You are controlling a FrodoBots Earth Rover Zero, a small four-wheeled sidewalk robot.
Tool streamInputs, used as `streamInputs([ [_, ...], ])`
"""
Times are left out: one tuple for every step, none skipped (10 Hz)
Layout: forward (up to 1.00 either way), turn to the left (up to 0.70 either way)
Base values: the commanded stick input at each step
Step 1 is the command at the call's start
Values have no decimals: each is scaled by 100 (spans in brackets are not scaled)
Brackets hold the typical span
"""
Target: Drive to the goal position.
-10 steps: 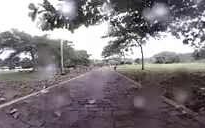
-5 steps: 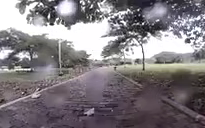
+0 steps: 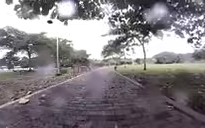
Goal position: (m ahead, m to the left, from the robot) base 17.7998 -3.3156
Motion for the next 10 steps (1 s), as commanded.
streamInputs([
  [70, 0],
  [70, 0],
  [70, 0],
  [70, 0],
  [70, 0],
  [70, 0],
  [70, 0],
  [70, 0],
  [70, 0],
  [70, 0],
])
